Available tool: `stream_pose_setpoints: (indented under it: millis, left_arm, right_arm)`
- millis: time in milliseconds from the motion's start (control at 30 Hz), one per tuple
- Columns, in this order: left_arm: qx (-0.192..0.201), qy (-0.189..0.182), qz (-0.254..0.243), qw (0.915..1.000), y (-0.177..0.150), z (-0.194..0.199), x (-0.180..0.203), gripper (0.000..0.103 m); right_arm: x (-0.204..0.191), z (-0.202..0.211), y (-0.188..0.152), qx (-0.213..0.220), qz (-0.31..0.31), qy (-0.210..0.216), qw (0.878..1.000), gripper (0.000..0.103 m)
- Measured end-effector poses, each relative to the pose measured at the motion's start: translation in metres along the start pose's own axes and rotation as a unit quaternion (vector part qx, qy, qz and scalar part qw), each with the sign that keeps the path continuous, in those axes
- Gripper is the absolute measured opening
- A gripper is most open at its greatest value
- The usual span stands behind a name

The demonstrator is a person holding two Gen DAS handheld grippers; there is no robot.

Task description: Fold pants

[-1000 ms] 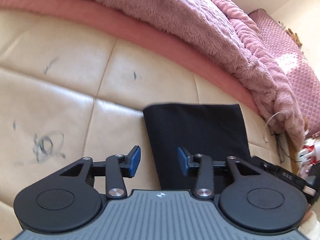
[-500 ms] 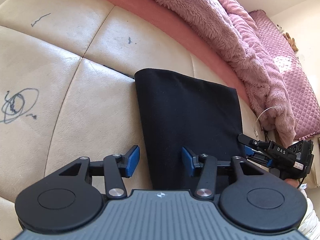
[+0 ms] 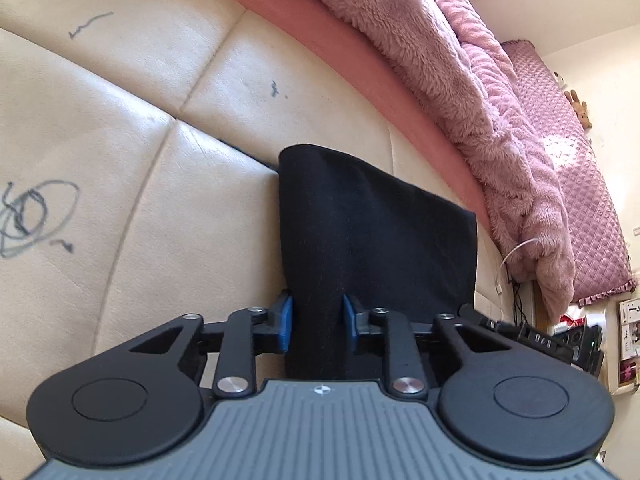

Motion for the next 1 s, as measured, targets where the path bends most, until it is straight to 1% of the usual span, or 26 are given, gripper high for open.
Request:
stream_pose_setpoints:
  millis: [67, 167, 233, 333, 467, 667, 867, 1000]
  left_arm:
    - [0.008, 0.005, -0.005, 0.9999, 0.008, 0.006, -0.004, 0.021]
    - [0.009, 0.017, -0.027, 0.9995, 0.023, 0.017, -0.007, 0.020]
    - [0.006, 0.034, -0.049, 0.9982, 0.035, 0.025, -0.008, 0.019]
    - [0.009, 0.057, -0.068, 0.9961, 0.055, 0.042, -0.016, 0.019]
    - [0.021, 0.088, -0.089, 0.9919, 0.088, 0.073, -0.033, 0.019]
    - [0.031, 0.140, -0.110, 0.9834, 0.141, 0.112, -0.067, 0.019]
    - [0.046, 0.176, -0.133, 0.9742, 0.186, 0.147, -0.098, 0.019]
    - [0.044, 0.194, -0.132, 0.9711, 0.210, 0.161, -0.120, 0.019]
  right_arm:
    - [-0.004, 0.000, -0.008, 0.003, -0.015, 0.007, 1.000, 0.018]
    - [-0.017, -0.002, -0.018, 0.009, -0.027, 0.018, 0.999, 0.012]
    - [-0.031, -0.007, -0.024, 0.010, -0.027, 0.024, 0.999, 0.011]
    - [-0.057, -0.023, -0.030, 0.004, -0.021, 0.034, 0.999, 0.010]
    - [-0.097, -0.059, -0.037, -0.005, -0.019, 0.054, 0.998, 0.009]
    - [-0.162, -0.135, -0.044, -0.022, -0.016, 0.074, 0.997, 0.009]
    - [-0.220, -0.204, -0.050, -0.037, -0.011, 0.086, 0.996, 0.009]
    - [-0.254, -0.241, -0.050, -0.045, -0.004, 0.086, 0.995, 0.009]
Point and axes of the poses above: each gripper's, at about its wrist camera, not at the fingertips, and z roughly against the way its jaws point, x to its right, y to its top, the point moved 5 cm from there along -z, roughly the way its jaws point, and after that the axes turned 3 degrees about z, right-handed, at the moved point
